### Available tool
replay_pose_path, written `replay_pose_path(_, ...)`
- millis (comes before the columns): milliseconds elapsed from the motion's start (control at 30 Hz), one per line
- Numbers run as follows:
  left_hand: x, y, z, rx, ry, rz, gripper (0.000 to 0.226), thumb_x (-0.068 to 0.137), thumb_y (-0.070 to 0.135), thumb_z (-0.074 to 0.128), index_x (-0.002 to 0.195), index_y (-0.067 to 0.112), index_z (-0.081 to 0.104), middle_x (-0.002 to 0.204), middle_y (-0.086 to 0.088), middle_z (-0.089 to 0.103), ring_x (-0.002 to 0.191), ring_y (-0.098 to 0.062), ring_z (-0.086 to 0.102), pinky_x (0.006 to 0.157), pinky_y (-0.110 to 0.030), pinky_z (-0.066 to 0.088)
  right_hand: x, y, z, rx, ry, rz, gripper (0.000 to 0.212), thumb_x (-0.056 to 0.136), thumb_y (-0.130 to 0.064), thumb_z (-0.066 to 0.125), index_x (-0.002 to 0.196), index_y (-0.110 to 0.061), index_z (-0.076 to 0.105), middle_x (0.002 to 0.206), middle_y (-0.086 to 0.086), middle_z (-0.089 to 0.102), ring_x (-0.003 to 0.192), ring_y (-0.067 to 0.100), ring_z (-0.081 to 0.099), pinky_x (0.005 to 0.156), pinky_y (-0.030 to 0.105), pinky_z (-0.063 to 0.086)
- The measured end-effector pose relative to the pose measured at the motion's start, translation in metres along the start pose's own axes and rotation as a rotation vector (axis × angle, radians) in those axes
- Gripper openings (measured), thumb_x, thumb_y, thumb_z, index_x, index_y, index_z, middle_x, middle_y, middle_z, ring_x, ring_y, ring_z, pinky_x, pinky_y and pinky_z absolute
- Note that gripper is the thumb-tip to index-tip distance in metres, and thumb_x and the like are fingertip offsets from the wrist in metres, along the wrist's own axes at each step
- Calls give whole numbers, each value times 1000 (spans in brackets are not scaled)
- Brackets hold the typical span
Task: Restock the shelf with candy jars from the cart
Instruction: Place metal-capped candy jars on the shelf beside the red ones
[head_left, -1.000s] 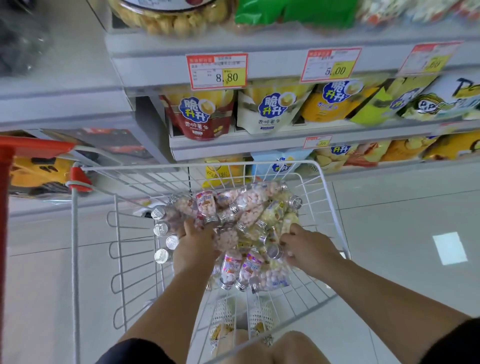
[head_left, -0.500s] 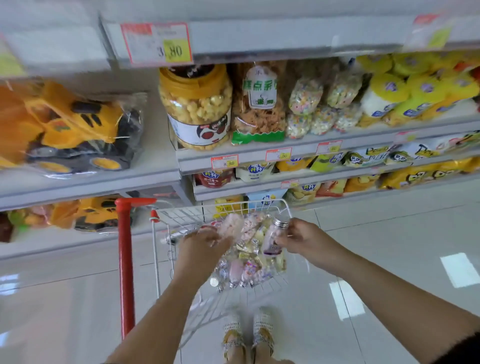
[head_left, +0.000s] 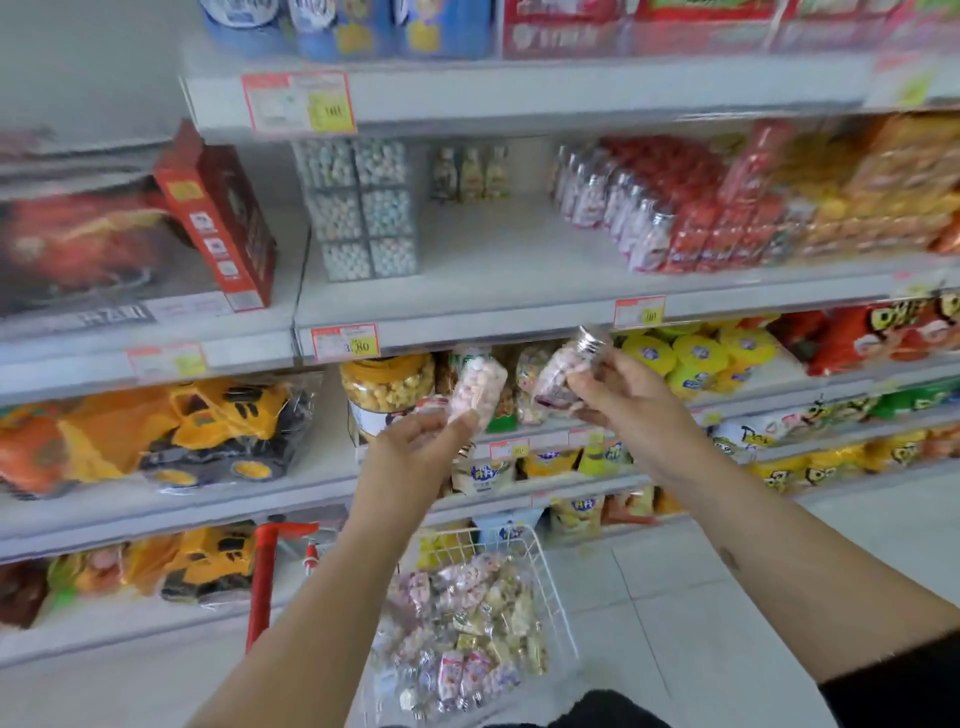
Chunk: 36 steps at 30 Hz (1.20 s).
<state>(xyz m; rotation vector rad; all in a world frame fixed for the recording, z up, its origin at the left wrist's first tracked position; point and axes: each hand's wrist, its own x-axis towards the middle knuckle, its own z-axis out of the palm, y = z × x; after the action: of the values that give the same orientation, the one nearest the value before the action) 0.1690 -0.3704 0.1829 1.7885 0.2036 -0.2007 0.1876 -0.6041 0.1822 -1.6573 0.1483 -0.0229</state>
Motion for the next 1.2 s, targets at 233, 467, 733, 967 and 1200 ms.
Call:
replay_pose_path(233,35,41,55,-126,116,-2,57,58,74,69,96,32,75,79,7,72,75,-17,68,90,-51,57,95,-23,-54,-282,162,-232,29,92,-33,65,117,-19,60,109,-4,69,94,11,65,79,26,49)
replay_pose_path(467,53,59,90,-215,225,-43,52,68,67,65,101,27,73,91,3,72,89,-20,69,92,-47,56,185,-20,-62,-559,160,-355,15,93,-24,64,95,-22,50,90,-4,63,82,20,62,68,28,37)
replay_pose_path(733,58,58,77,-250,262,-53,45,63,70,70,92,35,68,98,4,73,93,-17,71,93,-45,56,217,-20,-41,-696,165,-285,21,100,-21,51,111,-3,52,86,4,60,78,27,59,63,30,35)
replay_pose_path(967,70,70,66,-158,270,6,43,84,58,68,113,25,69,93,-5,74,83,-17,71,86,-41,58,172,-13,-49,-723,145,-383,40,95,-18,62,132,-10,52,121,6,60,111,22,58,86,28,44)
replay_pose_path(1200,71,94,72,-92,231,73,19,90,51,63,97,34,67,95,4,69,77,-9,65,70,-26,56,155,-27,-21,-1390,-162,-410,46,104,-47,29,142,-27,46,148,-8,45,132,25,42,103,41,36)
